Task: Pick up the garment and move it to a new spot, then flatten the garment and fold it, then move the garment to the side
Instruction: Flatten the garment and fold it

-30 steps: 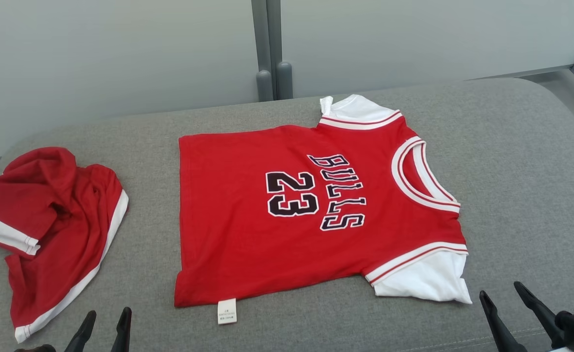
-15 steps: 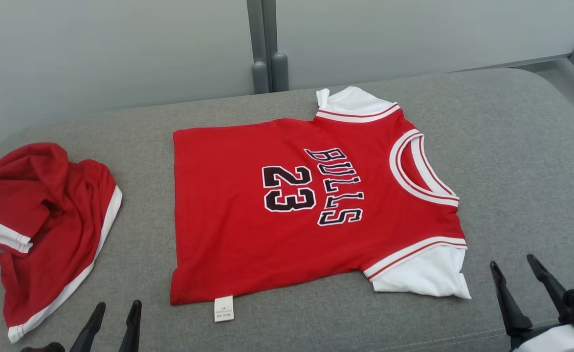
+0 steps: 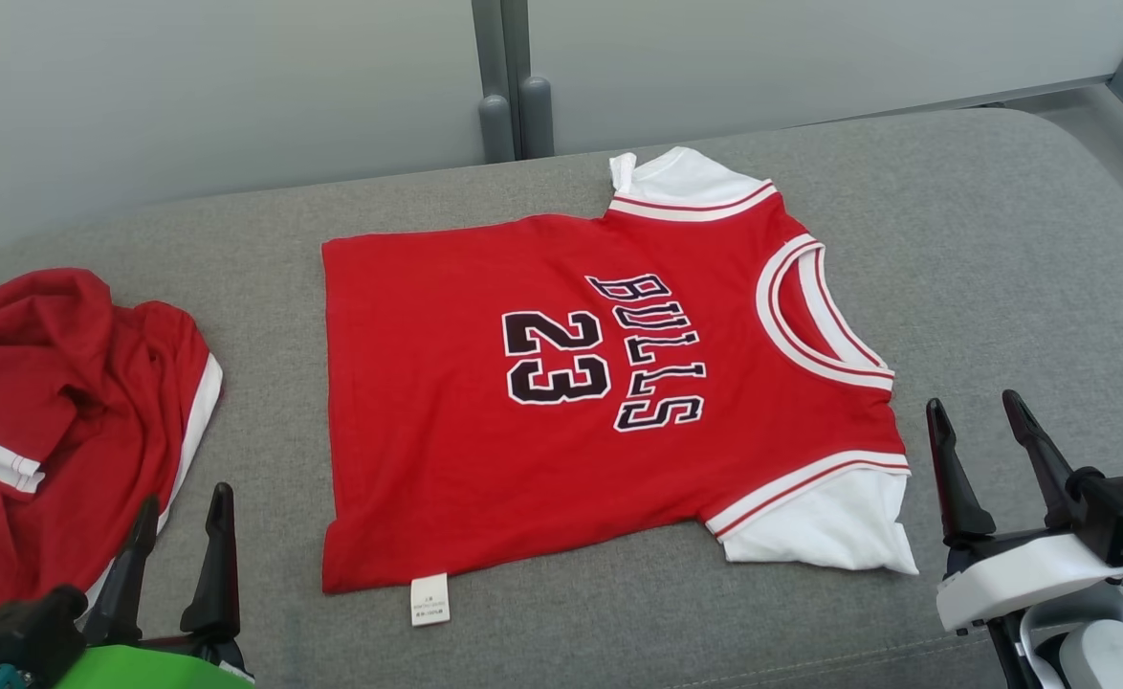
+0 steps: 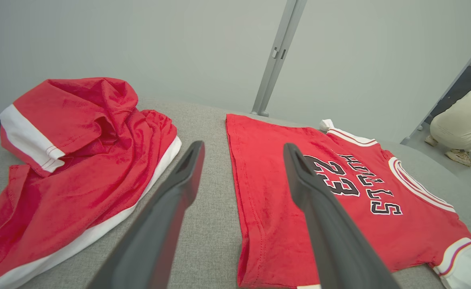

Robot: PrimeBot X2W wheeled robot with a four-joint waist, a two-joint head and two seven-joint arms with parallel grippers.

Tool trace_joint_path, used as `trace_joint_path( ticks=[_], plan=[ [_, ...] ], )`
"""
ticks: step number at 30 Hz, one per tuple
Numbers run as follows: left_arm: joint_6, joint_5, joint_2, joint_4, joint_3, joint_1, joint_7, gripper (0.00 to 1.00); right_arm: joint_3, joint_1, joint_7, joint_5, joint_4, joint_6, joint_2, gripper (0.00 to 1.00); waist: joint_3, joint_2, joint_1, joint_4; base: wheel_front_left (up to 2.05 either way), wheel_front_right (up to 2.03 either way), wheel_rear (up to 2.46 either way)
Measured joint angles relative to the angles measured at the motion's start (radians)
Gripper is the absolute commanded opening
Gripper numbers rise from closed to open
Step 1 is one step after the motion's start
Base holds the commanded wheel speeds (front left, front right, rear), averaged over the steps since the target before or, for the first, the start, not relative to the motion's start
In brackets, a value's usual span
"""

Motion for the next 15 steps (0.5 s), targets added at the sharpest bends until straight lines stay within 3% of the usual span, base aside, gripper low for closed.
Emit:
trace_joint_path(
  ticks=[15],
  plan=[
    [-0.040, 0.044, -0.044, 0.069, 0.000, 0.003, 0.000, 1.00, -0.025, 0.016, 0.000, -0.042, 0.047, 0.012, 0.024, 1.00, 0.003, 0.0000, 0.0000, 0.008, 0.00, 0.00, 0.00]
  ],
)
